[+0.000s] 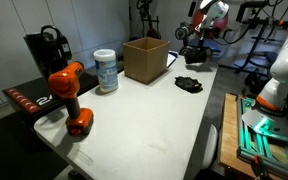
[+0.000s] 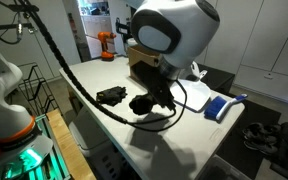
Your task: Stack all the black gloves together
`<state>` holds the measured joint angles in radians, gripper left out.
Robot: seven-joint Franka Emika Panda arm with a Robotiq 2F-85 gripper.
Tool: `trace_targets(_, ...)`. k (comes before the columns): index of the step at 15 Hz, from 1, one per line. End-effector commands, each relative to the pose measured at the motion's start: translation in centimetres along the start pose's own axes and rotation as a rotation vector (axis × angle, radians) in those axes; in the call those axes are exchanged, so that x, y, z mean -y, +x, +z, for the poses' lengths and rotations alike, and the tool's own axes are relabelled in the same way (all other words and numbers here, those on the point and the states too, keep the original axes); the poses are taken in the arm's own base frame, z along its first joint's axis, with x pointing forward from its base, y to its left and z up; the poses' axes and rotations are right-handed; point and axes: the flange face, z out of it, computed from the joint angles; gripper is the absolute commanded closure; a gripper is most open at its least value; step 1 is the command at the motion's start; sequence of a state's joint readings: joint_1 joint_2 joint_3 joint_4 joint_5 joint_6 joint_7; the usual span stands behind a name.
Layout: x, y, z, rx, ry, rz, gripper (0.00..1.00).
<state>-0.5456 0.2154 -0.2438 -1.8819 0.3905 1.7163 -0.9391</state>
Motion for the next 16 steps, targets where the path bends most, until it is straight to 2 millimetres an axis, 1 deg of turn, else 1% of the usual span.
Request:
trace_targets(1,6.8,0.2,1.4,0.015,0.045,0.025,0.97)
trace_targets(3,9.9,0.6,2.9,0.039,0.055,0.05,0.97)
trace_targets(4,7.1,1.5,1.5,0.032,0.036,0.019,0.97)
trace_targets(5,8.2,1.7,1.9,0.04,0.037,0.013,0.89)
trace_targets(6,8.4,1.9,1.8,0.039,0.034,0.007,0.89)
trace_targets(9,7.5,1.5,1.5,0.032,0.033,0.022,0.89)
trace_targets(10,7.3,1.4,1.4,0.032,0.033,0.025,0.97)
trace_targets(11,7.9,1.3,2.1,0.029,0.05,0.021,0.97)
trace_targets(13,9.9,0.9,4.0,0.044,0.061,0.023,0.97)
trace_targets(16,14.0,-0.5,7.8,0.085,0.102,-0.003,0.97)
